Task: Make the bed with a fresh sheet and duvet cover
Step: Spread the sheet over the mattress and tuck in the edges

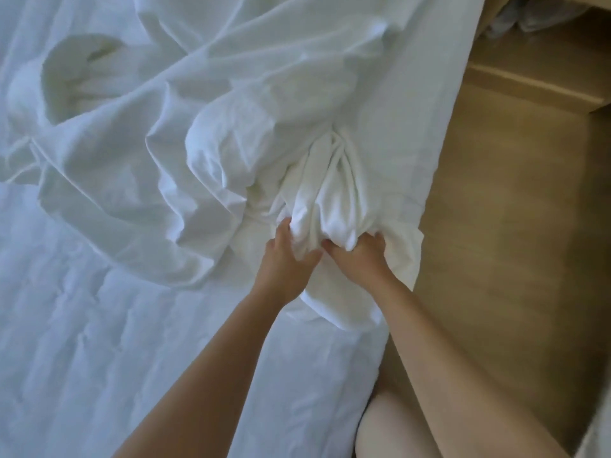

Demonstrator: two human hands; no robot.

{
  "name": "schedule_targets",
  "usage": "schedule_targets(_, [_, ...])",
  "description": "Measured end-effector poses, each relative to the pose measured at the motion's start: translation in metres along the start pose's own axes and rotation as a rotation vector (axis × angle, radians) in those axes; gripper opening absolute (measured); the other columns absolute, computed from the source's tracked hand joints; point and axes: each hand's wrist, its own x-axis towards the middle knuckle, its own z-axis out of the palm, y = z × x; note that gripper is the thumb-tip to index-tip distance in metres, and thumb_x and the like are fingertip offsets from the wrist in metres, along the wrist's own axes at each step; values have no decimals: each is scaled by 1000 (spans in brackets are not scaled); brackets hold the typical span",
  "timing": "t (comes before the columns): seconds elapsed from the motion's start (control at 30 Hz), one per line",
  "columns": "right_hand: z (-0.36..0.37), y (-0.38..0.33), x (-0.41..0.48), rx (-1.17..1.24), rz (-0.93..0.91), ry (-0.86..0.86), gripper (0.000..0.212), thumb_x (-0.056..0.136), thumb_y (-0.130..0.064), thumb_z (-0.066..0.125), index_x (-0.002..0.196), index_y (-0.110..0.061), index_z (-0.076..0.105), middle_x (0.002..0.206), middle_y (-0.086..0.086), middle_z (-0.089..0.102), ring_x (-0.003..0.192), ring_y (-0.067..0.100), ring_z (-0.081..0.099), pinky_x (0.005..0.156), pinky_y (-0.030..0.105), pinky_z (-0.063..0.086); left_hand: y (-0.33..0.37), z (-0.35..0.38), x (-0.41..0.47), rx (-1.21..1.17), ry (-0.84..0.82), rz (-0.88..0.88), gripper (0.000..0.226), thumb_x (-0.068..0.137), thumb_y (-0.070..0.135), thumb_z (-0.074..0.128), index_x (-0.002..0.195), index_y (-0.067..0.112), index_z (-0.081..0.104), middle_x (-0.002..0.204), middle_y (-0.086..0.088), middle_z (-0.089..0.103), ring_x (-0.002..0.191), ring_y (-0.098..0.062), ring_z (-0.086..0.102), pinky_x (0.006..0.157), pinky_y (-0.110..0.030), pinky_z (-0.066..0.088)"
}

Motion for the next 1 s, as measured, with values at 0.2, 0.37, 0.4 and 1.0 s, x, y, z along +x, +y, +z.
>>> schedule_targets(0.2, [-39,11,-75,624,47,362,21,89,-14,55,74,-28,57,65,-15,59,59,-5,56,57,14,42,27,23,-31,136,45,186,13,98,27,40,103,15,44,83,3,55,80,-21,55,69,-33,41])
schedule_targets(0.37, [-31,99,-122,375,312,334,6,90,-18,56,88,-22,59,84,-5,62,84,17,60,69,26,42,12,80,-63,647,-154,263,29,95,12,33,123,16,40,101,-3,56,88,-25,56,69,-33,40])
schedule_targets(0.4, [-17,119,-122,294,386,177,10,90,-18,56,99,-16,59,90,-1,61,92,22,60,73,28,42,1,86,-62,713,-164,219,37,95,10,32,131,17,36,109,-5,57,94,-27,58,74,-35,41])
schedule_targets(1.0, [-60,80,-29,432,227,54,25,83,-13,59,106,-14,49,99,-1,56,83,12,56,66,25,46,5,99,-86,155,279,123,53,90,17,52,141,17,36,133,-5,43,119,-24,43,92,-31,39])
